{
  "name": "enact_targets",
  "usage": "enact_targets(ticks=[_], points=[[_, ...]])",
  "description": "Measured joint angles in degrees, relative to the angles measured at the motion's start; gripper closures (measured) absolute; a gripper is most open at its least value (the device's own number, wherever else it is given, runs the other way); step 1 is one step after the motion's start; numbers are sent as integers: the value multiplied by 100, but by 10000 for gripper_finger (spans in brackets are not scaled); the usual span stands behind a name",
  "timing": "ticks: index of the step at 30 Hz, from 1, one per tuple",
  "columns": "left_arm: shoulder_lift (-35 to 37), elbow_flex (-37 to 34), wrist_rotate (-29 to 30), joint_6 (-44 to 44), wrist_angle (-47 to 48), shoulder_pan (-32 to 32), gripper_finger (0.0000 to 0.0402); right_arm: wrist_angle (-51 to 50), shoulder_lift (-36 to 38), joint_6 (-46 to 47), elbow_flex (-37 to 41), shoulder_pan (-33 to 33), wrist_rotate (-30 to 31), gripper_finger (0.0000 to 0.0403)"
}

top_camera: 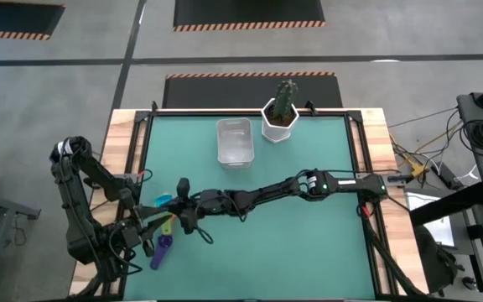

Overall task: Nest measuring cups in basket
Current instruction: Stack the blue measuring cup on top of the green measuring cup

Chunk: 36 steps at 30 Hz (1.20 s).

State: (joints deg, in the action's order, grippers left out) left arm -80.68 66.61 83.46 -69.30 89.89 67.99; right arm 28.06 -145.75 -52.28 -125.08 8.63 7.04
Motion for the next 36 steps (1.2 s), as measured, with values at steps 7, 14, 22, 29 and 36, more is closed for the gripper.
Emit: enact_targets(ticks=[7, 14, 22, 29, 36], points=[[0, 0, 1, 0, 2, -13, 326, -91, -4, -106, 6, 126, 56, 394], [0, 0, 4, -2, 6, -29, 326, 106, -9, -434, 11, 67, 348, 394], [0, 0, 11, -2, 11, -33, 326, 140, -35, 428, 33, -116, 6, 394], [0, 0, 13, -2, 11, -33, 326, 72, -52, 711, 36, -173, 0, 394], [0, 0, 15, 14, 13, -35, 326, -75, -55, 807, 38, -176, -32, 394]])
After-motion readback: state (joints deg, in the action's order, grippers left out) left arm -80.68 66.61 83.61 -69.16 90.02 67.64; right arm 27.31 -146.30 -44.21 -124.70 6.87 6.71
